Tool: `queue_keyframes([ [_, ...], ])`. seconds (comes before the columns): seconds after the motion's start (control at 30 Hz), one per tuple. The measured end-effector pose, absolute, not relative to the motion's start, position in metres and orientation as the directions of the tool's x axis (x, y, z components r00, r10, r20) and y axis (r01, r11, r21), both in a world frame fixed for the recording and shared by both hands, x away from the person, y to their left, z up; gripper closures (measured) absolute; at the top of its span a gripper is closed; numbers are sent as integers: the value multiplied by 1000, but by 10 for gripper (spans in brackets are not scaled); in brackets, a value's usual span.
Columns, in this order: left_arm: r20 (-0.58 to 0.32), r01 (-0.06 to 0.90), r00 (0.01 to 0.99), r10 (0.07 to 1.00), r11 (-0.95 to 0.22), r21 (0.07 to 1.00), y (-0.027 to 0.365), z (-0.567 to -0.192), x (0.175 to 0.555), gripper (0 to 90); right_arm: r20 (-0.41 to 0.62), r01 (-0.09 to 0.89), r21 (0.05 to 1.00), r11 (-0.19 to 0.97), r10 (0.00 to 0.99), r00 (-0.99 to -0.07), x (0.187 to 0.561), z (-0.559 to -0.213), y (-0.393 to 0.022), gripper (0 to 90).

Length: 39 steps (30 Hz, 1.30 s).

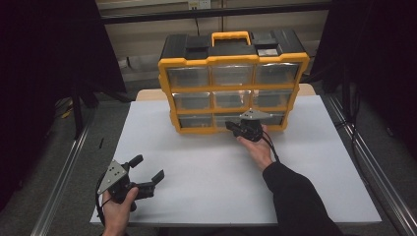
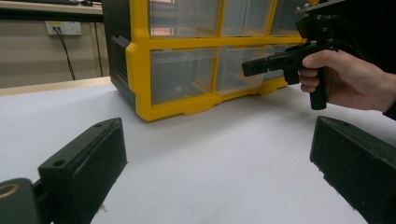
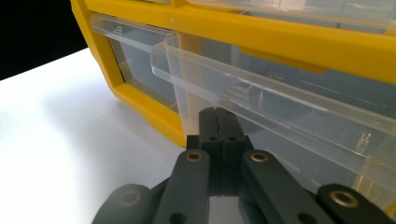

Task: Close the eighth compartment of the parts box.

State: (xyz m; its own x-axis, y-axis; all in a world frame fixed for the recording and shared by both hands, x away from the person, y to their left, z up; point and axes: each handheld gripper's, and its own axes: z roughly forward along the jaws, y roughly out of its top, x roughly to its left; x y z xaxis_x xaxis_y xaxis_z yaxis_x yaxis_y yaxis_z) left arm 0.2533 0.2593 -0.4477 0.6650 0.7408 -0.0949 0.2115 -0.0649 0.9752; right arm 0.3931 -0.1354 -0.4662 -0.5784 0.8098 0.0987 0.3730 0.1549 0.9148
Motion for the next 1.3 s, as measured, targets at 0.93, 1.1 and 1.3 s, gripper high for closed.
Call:
queue_keyframes([
  [0.93,-97,215,665,741,-65,975,260,-448,254,35,97,373,918,138,832,-546,402,-468,-134,900],
  [1.1,-94,211,666,740,-66,975,260,-448,253,35,99,374,918,134,834,-543,404,-467,-134,900],
  [1.3,-100,215,663,742,-61,975,260,-448,253,35,91,367,920,136,837,-539,406,-467,-133,900],
])
